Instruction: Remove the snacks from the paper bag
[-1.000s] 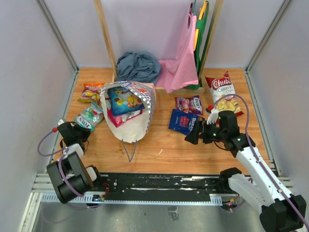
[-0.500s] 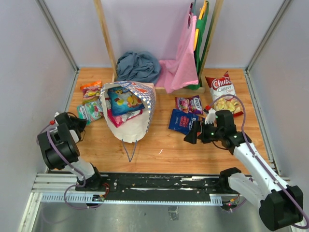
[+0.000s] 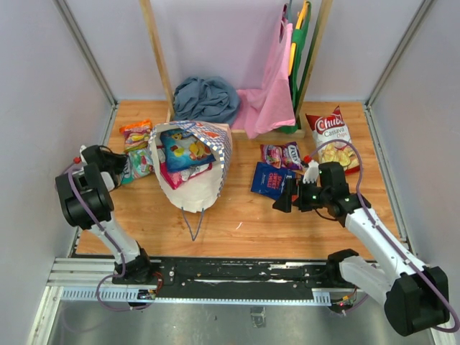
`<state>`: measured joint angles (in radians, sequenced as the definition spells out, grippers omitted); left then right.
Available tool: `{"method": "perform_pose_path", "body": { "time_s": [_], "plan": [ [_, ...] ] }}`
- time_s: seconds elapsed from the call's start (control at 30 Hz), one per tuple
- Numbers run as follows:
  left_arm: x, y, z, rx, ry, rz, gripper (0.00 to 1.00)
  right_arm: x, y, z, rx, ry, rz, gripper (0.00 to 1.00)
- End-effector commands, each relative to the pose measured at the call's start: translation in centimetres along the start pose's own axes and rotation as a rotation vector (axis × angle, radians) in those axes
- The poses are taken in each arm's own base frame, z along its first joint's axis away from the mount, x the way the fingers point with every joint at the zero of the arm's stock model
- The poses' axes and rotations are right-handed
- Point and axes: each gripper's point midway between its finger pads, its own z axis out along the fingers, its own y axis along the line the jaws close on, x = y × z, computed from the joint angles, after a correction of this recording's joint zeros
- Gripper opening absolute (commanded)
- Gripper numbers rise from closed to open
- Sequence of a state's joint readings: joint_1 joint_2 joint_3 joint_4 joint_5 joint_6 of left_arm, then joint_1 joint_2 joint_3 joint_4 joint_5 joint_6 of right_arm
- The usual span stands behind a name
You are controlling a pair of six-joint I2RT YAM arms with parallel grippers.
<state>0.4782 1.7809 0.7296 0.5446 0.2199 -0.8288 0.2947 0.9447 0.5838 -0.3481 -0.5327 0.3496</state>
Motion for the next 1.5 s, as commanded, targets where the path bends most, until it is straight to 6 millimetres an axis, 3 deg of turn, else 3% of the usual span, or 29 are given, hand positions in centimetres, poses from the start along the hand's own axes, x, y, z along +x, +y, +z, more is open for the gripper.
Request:
{"method": "perform_pose_path", "body": {
  "time_s": [0.0, 0.1, 0.2, 0.23, 0.27, 0.3, 0.4, 0.5, 0.6, 0.77, 0.97, 1.27, 1.47],
  "plan": [
    [-0.8, -0.8, 1.0, 0.005, -0.009, 0.011, 0.12, -0.6, 0.8, -0.1, -0.024, -0.008, -0.033, 0.99],
    [-1.1, -1.1, 1.3, 0.005, -0.008, 0.021, 0.12, -0.6, 0.9, -0.2, -0.028, -0.012, -0.030, 0.99],
    [-1.5, -3.0, 0.1, 0.041, -0.027, 0.082, 0.15, -0.5, 1.0, -0.4, -0.029, -0.011, -0.027, 0.99],
    [-1.8, -4.0, -0.8, 0.042, -0.049, 0.133, 0.19, -0.5, 1.0, -0.4, -0.026, -0.011, -0.027, 0.99],
    [-1.8, -4.8, -1.6, 0.032, -0.068, 0.186, 0.35, -0.4, 1.0, -0.5, -0.024, -0.012, -0.025, 0.99],
    [-1.9, -5.9, -2.7, 0.034, -0.095, 0.237, 0.44, -0.3, 0.9, -0.5, -0.023, -0.014, -0.023, 0.99],
    [-1.4, -7.1, -6.3, 0.016, -0.172, 0.342, 0.61, -0.1, 0.9, -0.2, -0.025, -0.005, -0.015, 0.99],
    [-0.2, -3.9, -8.2, -0.095, -0.176, 0.393, 0.69, 0.0, 1.3, -0.1, -0.036, 0.001, -0.015, 0.99],
    [1.0, -0.9, -9.9, -0.182, -0.157, 0.412, 0.70, 0.1, 1.7, 0.0, -0.036, 0.006, -0.029, 0.99],
    [3.3, 1.2, -11.6, -0.200, -0.104, 0.433, 0.71, 0.6, 2.1, 0.9, -0.047, 0.024, -0.034, 0.99],
    [3.9, 3.3, -11.4, -0.277, -0.074, 0.529, 0.74, 1.4, 3.3, 2.1, -0.066, 0.051, -0.060, 0.99],
    [5.9, 5.2, -8.8, -0.314, 0.035, 0.596, 0.78, 1.8, 3.6, 2.3, -0.060, 0.060, -0.073, 0.99],
    [4.9, 5.2, -6.6, -0.366, 0.035, 0.635, 0.78, 2.1, 3.3, 2.7, -0.052, 0.077, -0.073, 0.99]
  ]
}}
